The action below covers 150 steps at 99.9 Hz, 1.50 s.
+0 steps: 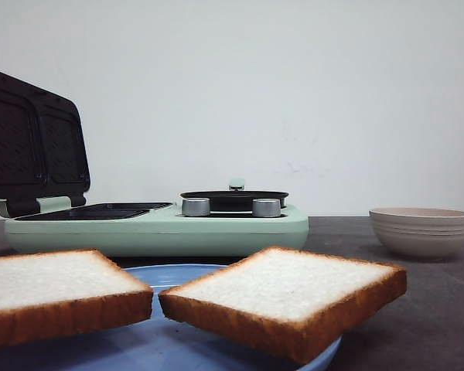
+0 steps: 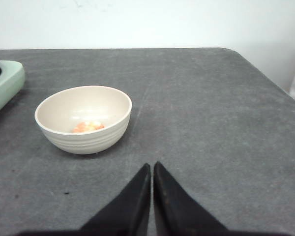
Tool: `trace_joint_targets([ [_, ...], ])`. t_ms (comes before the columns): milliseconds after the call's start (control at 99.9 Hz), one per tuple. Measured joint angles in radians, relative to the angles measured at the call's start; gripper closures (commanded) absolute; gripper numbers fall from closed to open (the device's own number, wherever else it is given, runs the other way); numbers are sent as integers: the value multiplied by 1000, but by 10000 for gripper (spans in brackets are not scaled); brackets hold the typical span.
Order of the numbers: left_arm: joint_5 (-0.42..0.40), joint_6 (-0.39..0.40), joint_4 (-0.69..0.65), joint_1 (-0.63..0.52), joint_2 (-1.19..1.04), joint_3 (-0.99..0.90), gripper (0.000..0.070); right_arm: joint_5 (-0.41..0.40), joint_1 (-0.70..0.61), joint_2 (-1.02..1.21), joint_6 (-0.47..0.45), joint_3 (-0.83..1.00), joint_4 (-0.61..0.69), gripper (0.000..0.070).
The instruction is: Make breakfast with bread and shrimp
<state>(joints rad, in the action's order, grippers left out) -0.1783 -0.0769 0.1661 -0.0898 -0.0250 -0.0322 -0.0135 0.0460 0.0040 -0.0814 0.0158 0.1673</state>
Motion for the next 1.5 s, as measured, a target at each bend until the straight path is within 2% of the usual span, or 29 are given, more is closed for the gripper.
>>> trace_joint_targets([
  [110, 108, -173, -51, 0, 0, 0, 684, -82, 0, 0, -116, 0, -21, 700],
  [220, 209, -408, -65, 0, 0, 0, 683, -254, 0, 0, -294, 0, -95, 700],
  [270, 261, -491, -65, 0, 0, 0, 684, -315, 0, 0, -355, 0, -118, 700],
  [350, 364, -567, -65, 0, 0, 0, 689, -344, -3, 0, -430, 0, -133, 700],
  [440, 485, -618, -71, 0, -2, -6, 687, -363, -3, 0, -506, 1, -158, 700],
  [520, 507, -641, -24, 0, -24, -48, 687, -377, -3, 2, -548, 25, -157, 700],
  [640, 489, -613, 24, 0, -106, -179, 687, -373, -3, 42, -543, 138, -158, 700],
  [780, 492, -501, 69, 0, -278, -383, 688, -379, -3, 150, -475, 305, -146, 699],
  [831, 493, -457, 121, 0, -346, -455, 685, -402, -3, 189, -443, 349, -140, 672],
  [861, 493, -431, 157, 0, -386, -495, 674, -423, -4, 205, -425, 370, -139, 613],
  [901, 493, -395, 207, 0, -433, -544, 642, -448, -7, 220, -407, 390, -139, 471],
  [961, 491, -348, 274, -4, -489, -602, 522, -463, -15, 227, -388, 407, -138, 244],
  [1001, 491, -327, 308, -11, -515, -628, 435, -466, -22, 227, -385, 411, -137, 188],
  [1051, 491, -312, 340, -21, -529, -646, 372, -466, -28, 227, -386, 414, -120, 187],
  [1161, 491, -300, 422, -34, -541, -666, 366, -481, -32, 227, -394, 414, -39, 187],
  [1271, 488, -299, 545, -34, -579, -669, 249, -492, -32, 227, -397, 414, 70, 186],
  [1401, 497, -283, 665, -34, -652, -669, 247, -529, -35, 233, -398, 414, 185, 186],
  [1501, 553, -271, 706, -34, -689, -669, 247, -571, -43, 275, -398, 414, 240, 186],
])
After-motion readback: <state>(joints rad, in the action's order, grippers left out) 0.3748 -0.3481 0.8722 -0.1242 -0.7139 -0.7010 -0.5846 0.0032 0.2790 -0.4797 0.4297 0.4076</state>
